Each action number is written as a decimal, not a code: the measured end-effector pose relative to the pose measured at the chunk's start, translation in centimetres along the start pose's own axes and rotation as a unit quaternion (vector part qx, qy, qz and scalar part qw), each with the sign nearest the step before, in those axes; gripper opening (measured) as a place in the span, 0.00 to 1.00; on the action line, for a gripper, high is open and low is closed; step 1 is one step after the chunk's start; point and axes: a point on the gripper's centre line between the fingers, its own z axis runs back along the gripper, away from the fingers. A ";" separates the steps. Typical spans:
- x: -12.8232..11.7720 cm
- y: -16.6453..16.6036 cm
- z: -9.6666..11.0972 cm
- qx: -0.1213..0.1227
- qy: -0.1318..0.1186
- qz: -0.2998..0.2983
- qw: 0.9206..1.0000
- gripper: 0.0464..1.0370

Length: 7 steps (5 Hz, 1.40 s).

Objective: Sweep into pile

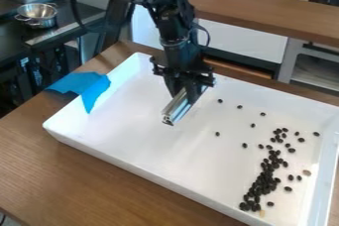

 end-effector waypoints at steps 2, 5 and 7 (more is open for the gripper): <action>1.5 1.0 -2.6 0.040 0.009 0.028 0.999 0.33; 1.1 -0.9 -4.5 0.066 0.017 0.021 0.997 0.33; 1.3 -3.6 -4.9 0.063 0.034 0.034 0.997 0.33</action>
